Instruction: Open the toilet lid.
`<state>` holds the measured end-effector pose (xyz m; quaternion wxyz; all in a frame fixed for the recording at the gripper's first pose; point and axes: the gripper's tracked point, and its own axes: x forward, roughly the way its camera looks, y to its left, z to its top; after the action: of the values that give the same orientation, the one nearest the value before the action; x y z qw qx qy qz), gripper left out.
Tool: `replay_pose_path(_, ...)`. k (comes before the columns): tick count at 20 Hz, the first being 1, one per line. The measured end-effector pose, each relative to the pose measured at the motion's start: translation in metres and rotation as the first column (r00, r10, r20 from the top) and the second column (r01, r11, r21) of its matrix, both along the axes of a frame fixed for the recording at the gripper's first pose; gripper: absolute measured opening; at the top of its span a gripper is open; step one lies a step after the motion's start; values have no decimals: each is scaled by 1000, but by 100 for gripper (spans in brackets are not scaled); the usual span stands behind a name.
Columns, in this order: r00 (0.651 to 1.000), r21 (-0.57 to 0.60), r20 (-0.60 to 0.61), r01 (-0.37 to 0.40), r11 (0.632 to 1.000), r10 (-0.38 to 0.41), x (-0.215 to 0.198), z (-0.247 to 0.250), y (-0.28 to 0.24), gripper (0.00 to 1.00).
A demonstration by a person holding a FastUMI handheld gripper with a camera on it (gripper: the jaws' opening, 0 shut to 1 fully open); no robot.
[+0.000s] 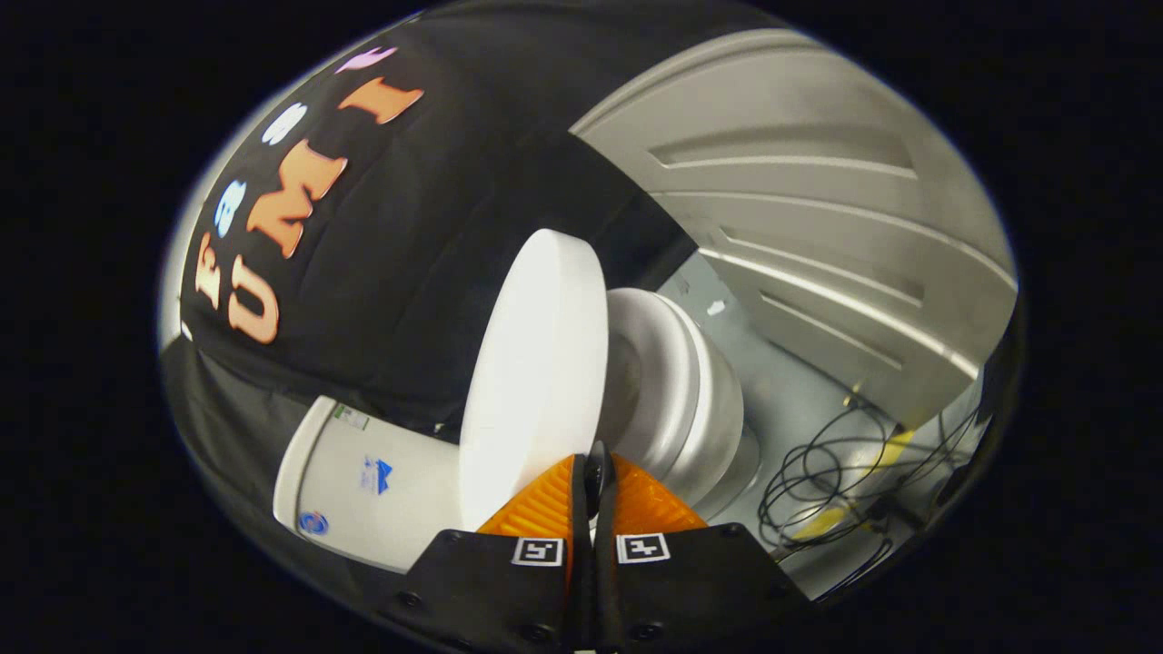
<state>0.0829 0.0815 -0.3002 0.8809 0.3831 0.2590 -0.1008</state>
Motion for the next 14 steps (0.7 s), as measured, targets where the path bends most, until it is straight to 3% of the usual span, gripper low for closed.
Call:
replay_pose_path(3, 999, -130, 27, -41, 991, 45, 2, 31, 14, 8)
replay_pose_path(8, 996, -246, 33, -69, 967, 79, 6, 57, 27, 8)
replay_pose_path(14, 993, -392, 22, -98, 915, 115, 9, 89, 49, 8)
